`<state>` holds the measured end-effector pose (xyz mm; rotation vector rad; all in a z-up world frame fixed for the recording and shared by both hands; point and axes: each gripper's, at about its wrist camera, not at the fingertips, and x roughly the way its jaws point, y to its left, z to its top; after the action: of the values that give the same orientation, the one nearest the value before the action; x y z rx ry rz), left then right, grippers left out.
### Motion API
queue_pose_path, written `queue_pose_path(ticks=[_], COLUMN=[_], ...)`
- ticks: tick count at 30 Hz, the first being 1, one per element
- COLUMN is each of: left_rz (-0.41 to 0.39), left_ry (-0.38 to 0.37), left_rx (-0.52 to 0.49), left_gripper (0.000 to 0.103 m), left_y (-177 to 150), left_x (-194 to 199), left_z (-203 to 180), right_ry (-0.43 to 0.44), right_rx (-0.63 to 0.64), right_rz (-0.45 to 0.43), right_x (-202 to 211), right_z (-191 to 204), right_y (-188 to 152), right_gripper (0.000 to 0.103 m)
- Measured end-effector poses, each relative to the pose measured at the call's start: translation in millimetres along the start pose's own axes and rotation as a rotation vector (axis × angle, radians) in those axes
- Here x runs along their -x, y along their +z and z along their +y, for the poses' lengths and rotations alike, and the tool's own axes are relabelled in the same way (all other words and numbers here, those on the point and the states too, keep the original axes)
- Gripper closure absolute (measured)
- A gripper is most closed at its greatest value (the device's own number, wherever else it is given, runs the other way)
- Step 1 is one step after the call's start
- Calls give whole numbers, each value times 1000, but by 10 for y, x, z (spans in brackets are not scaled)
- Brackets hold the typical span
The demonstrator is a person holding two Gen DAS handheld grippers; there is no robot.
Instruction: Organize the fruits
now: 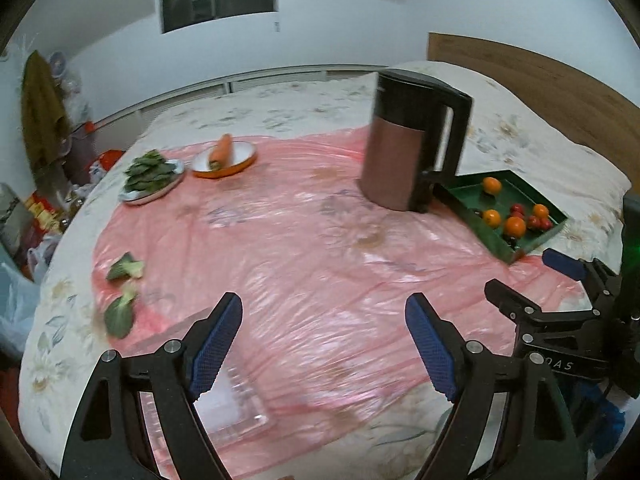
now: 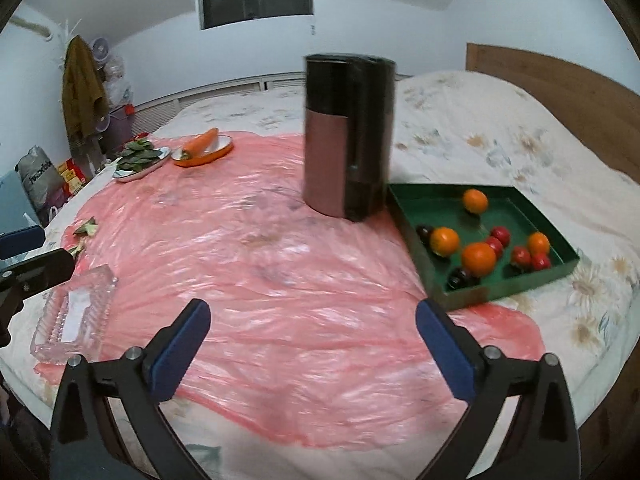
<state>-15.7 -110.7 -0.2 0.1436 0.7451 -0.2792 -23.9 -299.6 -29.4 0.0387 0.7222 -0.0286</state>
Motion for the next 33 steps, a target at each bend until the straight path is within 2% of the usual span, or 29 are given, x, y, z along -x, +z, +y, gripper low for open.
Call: queue_pose_path(ticks=[3,5,12,17,27,33], left_rz=[-9,-17,-31,-32,-24,-44], left_ry=[21,35,52,61,55,63], left_rx=[17,23,57,84,115,92], left_gripper=[23,18,10,6,5,2], left_y=[-69,-111,-194,-224,-223,-213], left_x=[54,80,113,105,82,117], left_z=[126,189,353,429,494,441], right_ry=[-4,-4,-13,-22,-36,-47], right_rx=[23,28,39,46,30,26], right_rz=[-5,-5,-14,-18,-24,-14], right_x=[16,14,22,13,-13,-29], right_z=[170,226,318,331,244,188], right_y=[6,14,53,86,123,115], right_gripper=[0,0,0,0,0,0])
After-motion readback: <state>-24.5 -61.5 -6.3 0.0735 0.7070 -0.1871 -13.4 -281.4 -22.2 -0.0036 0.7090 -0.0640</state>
